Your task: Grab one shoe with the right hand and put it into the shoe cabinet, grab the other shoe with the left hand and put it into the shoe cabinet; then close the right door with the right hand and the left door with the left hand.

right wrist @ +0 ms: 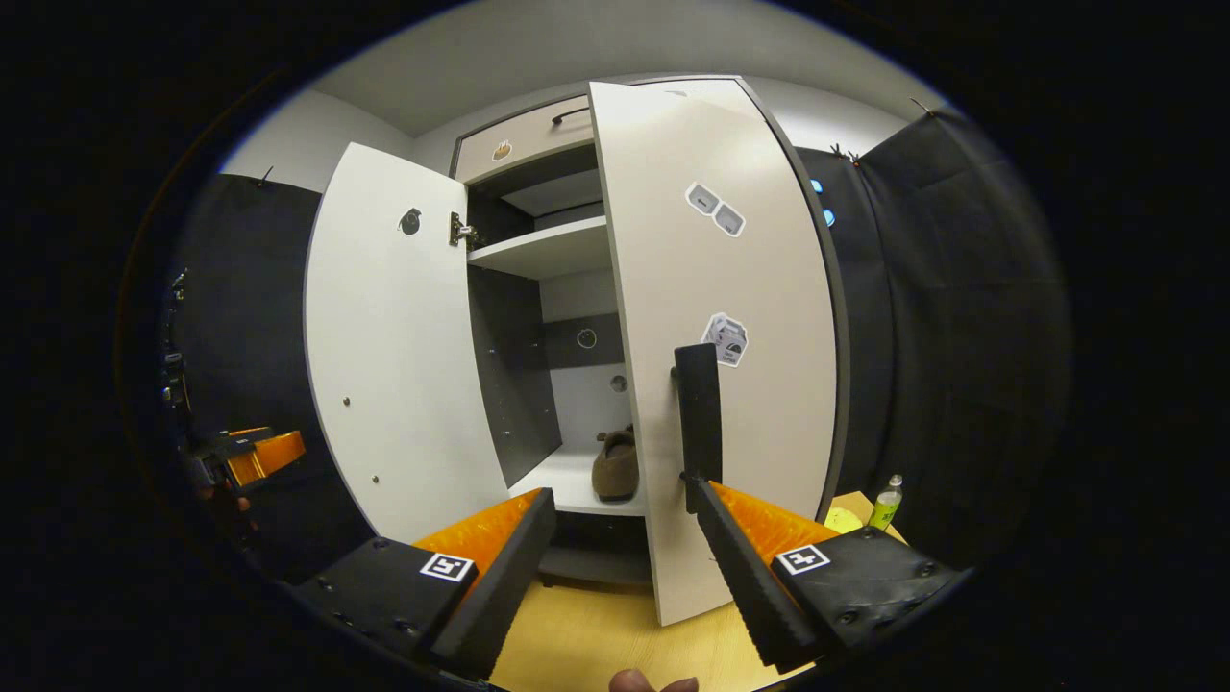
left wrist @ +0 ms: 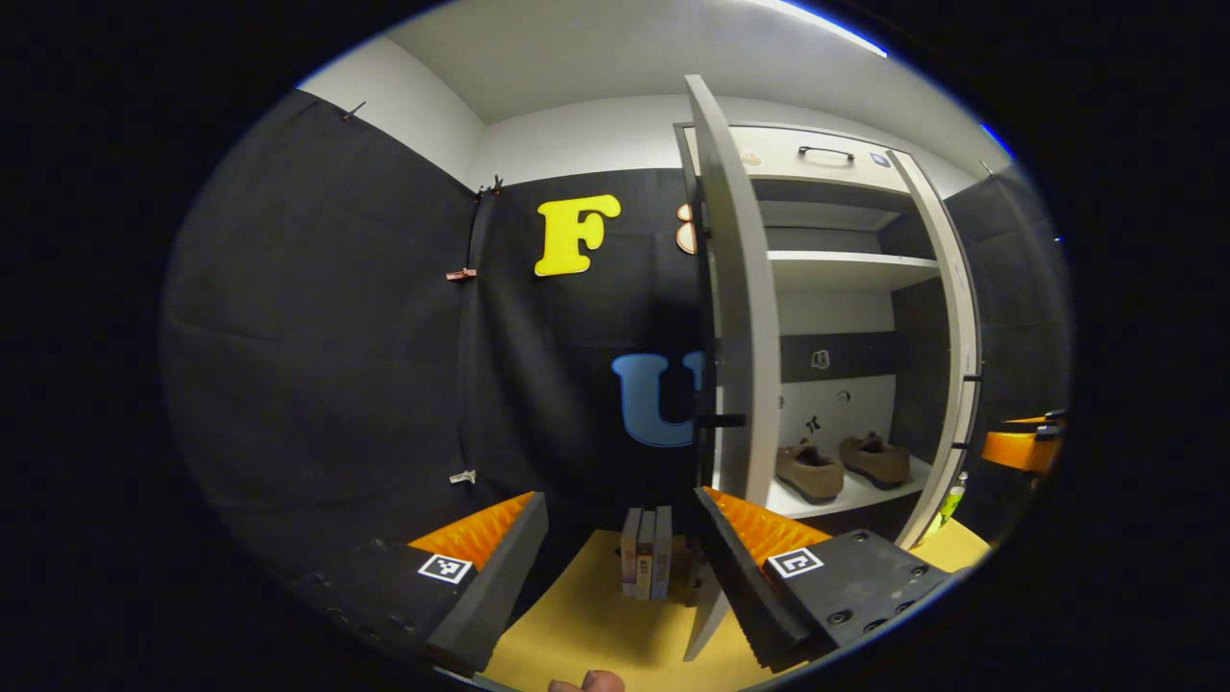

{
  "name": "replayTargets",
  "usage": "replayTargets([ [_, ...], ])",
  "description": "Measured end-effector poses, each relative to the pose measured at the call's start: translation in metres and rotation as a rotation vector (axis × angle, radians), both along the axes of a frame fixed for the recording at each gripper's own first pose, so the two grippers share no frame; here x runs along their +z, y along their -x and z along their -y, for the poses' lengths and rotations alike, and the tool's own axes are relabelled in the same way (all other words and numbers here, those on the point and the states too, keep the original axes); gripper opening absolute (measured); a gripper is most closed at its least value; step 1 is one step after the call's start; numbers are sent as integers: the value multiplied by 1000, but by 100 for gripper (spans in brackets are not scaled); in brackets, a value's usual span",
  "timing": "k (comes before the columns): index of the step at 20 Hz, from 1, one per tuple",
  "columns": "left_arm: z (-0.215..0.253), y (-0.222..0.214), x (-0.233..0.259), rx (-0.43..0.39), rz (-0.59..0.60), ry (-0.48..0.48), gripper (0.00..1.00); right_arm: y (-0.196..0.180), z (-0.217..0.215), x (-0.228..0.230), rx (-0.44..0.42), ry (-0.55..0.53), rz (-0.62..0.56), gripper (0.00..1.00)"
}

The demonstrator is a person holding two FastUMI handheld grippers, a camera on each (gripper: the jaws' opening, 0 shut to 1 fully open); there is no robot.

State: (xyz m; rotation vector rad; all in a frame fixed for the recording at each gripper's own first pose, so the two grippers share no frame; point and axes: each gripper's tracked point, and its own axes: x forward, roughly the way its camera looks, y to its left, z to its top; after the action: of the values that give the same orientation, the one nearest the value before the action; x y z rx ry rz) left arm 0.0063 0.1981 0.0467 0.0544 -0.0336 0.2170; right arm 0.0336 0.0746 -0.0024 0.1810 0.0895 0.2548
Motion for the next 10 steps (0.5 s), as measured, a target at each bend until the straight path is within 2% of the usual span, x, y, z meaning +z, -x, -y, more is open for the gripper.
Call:
replayTargets([
  [5, -13, -44, -18, -20, -28, 55, 96, 6, 13, 2, -18, -13, -1, 98],
  [8, -5, -54, -17, -38, -34, 41, 96, 8, 21, 1, -25, -16, -10, 98],
  [10, -4, -53, -18, -35, -38, 50, 92, 9, 27, 1, -29, -22, -10, 98],
])
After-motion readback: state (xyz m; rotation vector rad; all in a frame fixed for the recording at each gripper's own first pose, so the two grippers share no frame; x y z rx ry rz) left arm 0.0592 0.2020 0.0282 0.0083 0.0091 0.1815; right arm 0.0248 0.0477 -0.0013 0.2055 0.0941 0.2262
